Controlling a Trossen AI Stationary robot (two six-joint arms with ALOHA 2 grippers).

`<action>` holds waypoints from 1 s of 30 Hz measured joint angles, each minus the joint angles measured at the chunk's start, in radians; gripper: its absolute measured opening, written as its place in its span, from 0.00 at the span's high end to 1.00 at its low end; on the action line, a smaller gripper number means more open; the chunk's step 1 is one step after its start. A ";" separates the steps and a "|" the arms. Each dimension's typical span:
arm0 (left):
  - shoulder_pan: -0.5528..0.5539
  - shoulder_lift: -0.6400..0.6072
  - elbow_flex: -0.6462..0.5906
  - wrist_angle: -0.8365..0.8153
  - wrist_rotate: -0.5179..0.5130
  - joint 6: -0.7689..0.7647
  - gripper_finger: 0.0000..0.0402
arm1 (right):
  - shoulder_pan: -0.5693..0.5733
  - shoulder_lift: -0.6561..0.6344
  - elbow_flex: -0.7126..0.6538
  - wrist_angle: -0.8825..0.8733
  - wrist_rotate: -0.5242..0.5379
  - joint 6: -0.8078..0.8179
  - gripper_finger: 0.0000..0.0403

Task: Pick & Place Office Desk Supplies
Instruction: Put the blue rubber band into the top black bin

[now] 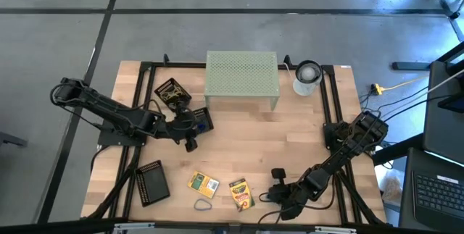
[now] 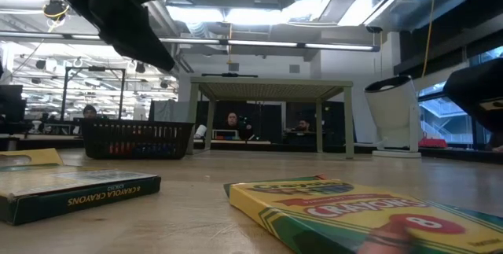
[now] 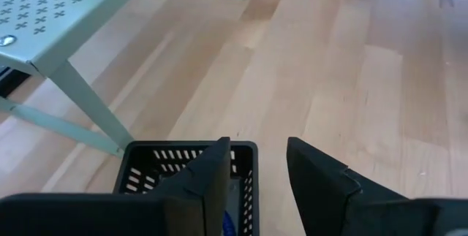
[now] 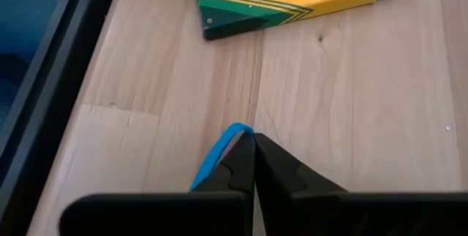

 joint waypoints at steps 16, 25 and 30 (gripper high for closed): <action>-0.006 0.000 0.000 0.049 -0.003 0.032 0.68 | -0.022 0.003 -0.002 0.225 0.343 -0.026 0.99; -0.006 -0.001 0.000 0.124 -0.002 0.117 0.68 | -0.022 -0.008 0.023 0.213 -0.018 0.317 0.93; -0.006 -0.001 0.000 0.124 -0.002 0.117 0.68 | -0.017 -0.009 0.101 0.078 -0.088 0.311 0.80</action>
